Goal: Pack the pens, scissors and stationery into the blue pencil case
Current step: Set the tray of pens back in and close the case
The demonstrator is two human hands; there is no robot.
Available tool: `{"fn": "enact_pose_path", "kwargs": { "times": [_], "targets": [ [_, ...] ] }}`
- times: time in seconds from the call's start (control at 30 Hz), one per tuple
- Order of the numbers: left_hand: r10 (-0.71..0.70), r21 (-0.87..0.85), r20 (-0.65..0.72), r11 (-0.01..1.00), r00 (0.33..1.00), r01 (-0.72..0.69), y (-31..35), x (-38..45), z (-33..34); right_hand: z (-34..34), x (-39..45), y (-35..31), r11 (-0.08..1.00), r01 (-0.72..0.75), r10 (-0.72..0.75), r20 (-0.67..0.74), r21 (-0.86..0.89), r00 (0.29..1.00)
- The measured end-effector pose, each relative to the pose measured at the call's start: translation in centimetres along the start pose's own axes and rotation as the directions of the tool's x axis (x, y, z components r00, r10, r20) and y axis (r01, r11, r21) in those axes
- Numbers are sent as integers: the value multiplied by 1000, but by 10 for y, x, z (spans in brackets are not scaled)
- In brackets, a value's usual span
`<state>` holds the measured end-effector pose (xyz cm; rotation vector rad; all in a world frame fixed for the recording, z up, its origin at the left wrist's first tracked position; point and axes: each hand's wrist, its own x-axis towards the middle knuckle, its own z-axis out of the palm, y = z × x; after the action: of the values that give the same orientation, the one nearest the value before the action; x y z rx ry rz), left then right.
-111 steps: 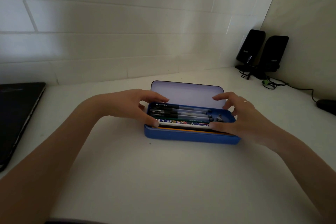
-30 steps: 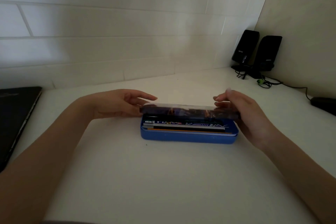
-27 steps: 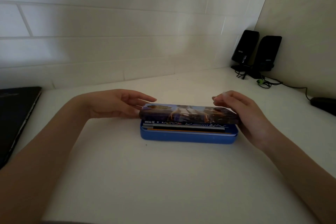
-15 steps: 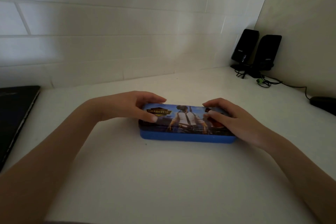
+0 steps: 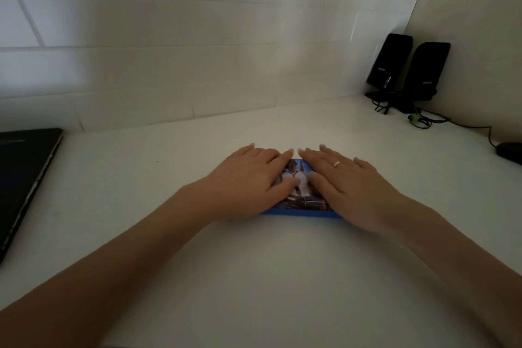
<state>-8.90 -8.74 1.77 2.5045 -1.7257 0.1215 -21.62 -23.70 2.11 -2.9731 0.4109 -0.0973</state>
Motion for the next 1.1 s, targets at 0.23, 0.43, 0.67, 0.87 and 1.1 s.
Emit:
{"fn": "enact_pose_path", "kwargs": {
  "times": [0.23,0.43,0.67,0.87,1.1],
  "targets": [
    [50,35,-147,998,988,-46,7,3,13,10,-4,-6,995,-16,-5,-213,-97,977],
    [5,-127,2,992,1000,-5,8,1,-3,-7,-6,6,755,-22,93,-75,655,993],
    [-65,-203,68,976,996,77,13,4,-13,-14,2,27,538,-151,350,-57,829,935],
    [-63,-143,-25,988,998,59,25,-1,-5,3,5,14,779,-223,342,-98,587,935],
    [-62,-77,-172,996,983,50,30,-7,3,15,-2,10,788,-110,381,-339,606,860]
  ]
}}
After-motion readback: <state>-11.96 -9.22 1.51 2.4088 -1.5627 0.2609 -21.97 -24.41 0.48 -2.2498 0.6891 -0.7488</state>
